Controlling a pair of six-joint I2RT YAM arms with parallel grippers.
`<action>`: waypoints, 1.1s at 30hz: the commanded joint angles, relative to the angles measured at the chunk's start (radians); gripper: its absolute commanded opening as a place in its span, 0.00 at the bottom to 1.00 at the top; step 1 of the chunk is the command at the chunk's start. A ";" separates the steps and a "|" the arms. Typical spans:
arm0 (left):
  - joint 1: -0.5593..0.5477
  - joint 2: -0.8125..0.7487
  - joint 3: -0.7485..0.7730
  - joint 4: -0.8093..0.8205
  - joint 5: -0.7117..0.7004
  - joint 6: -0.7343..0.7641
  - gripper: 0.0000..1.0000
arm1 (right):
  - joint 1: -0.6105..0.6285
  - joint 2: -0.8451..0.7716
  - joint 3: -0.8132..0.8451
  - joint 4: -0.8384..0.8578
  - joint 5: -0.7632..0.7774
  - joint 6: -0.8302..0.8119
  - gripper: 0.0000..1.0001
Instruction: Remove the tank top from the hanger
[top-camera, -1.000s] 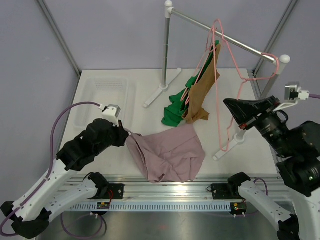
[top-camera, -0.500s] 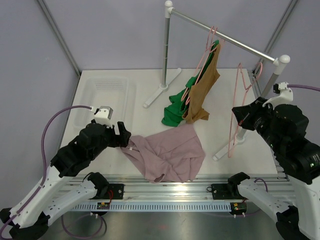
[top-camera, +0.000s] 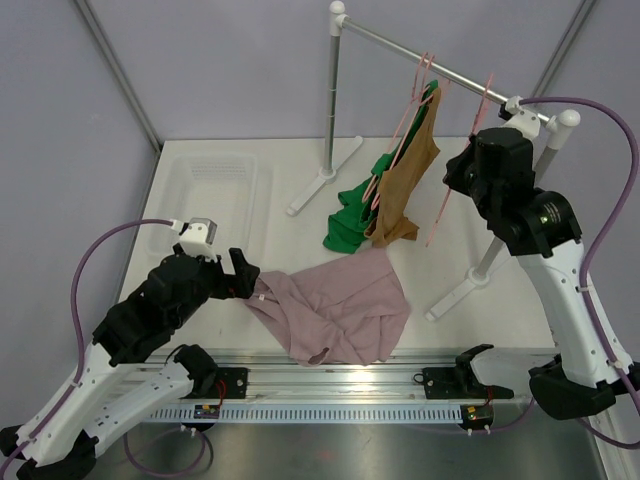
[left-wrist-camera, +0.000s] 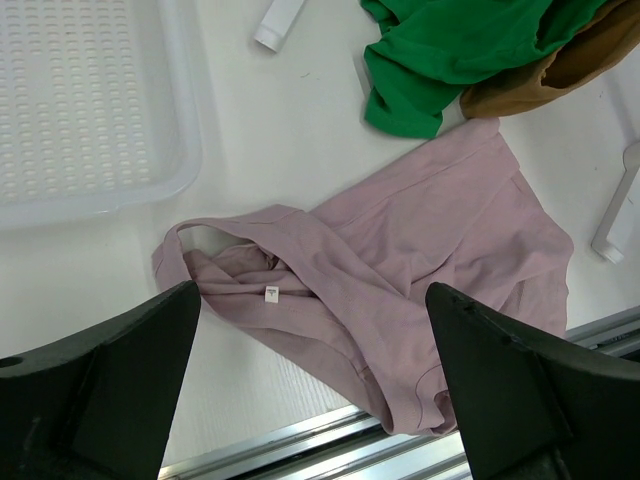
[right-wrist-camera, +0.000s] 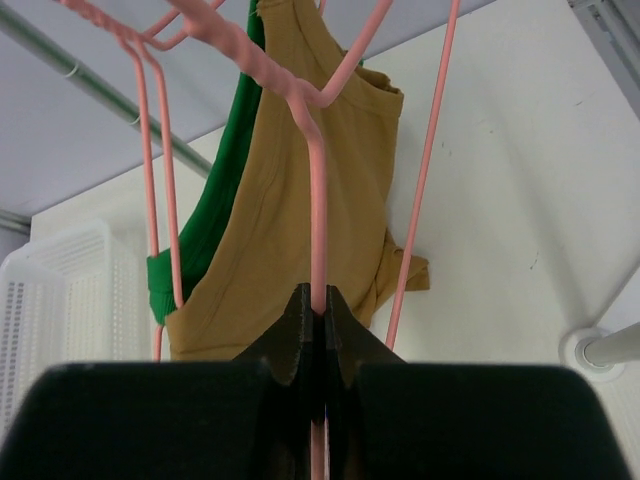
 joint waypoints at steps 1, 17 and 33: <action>0.002 -0.003 -0.004 0.049 -0.002 0.004 0.99 | 0.001 0.006 0.041 0.099 0.145 0.029 0.00; 0.002 0.016 -0.006 0.061 0.038 0.005 0.99 | -0.200 -0.009 -0.123 0.161 -0.082 0.087 0.00; -0.389 0.414 -0.021 0.217 -0.138 -0.223 0.99 | -0.200 -0.213 -0.122 0.050 -0.272 -0.032 1.00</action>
